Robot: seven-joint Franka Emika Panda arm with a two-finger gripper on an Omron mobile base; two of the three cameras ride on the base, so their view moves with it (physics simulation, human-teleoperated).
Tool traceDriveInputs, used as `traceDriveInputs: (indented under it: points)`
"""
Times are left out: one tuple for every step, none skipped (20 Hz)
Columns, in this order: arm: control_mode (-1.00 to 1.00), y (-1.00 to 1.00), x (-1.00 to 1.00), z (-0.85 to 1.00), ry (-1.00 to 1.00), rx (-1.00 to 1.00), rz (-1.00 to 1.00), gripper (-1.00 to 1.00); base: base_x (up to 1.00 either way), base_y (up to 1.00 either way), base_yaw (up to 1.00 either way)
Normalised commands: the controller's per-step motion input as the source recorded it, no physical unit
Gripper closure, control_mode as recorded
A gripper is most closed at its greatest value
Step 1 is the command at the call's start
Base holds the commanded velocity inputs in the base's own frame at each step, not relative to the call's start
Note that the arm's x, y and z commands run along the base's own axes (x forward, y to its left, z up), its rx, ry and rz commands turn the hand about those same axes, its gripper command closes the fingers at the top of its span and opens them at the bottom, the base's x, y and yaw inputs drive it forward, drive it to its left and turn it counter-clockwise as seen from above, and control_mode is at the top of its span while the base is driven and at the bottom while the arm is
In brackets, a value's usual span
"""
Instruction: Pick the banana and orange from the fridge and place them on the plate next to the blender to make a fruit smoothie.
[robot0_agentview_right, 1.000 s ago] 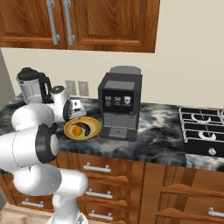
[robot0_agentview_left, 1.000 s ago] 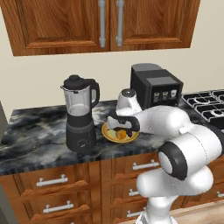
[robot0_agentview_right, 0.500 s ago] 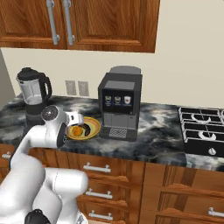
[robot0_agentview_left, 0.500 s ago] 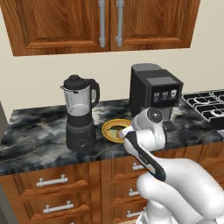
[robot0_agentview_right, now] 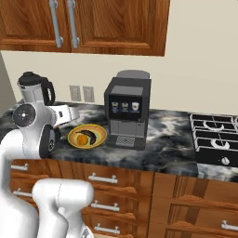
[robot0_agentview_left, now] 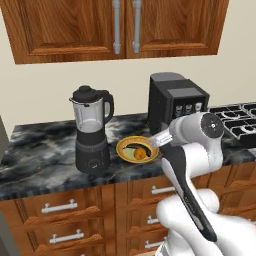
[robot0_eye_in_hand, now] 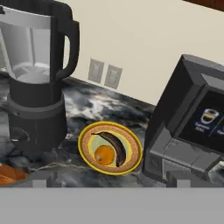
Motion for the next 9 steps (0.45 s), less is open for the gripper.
traceDriveInputs:
  points:
    - [-1.0, -0.34, -0.94, 1.0, -0.08, 0.05, 0.0, -1.0, 0.0, 0.0, 0.0]
    - [-1.0, -0.56, -0.66, 1.0, 0.0, 0.06, -0.11, -1.0, 0.0, 0.0, 0.0]
    - [-1.0, -1.0, -1.0, 1.0, -0.04, 0.22, 0.0, -1.0, 0.0, 0.0, 0.0]
    - [-1.0, -0.78, -1.0, 0.12, -0.19, 0.12, -0.23, -1.0, 0.0, 0.0, 0.0]
    - [-1.0, 0.0, 0.0, 0.0, -0.03, 0.0, 0.0, -1.0, 0.0, 0.0, 0.0]
    - [-1.0, 0.0, 0.0, 0.0, 0.02, -0.01, 0.0, -1.0, 0.0, 0.0, 0.0]
    - [-1.0, 0.0, 0.0, 0.0, 0.0, 0.0, 0.0, -1.0, 0.0, 0.0, 0.0]
    - [-1.0, 0.0, 0.0, 0.0, 0.0, 0.0, 0.0, -1.0, 0.0, 0.0, 0.0]
    - [-1.0, 0.0, 0.0, 0.0, 0.0, 0.0, 0.0, -1.0, 0.0, 0.0, 0.0]
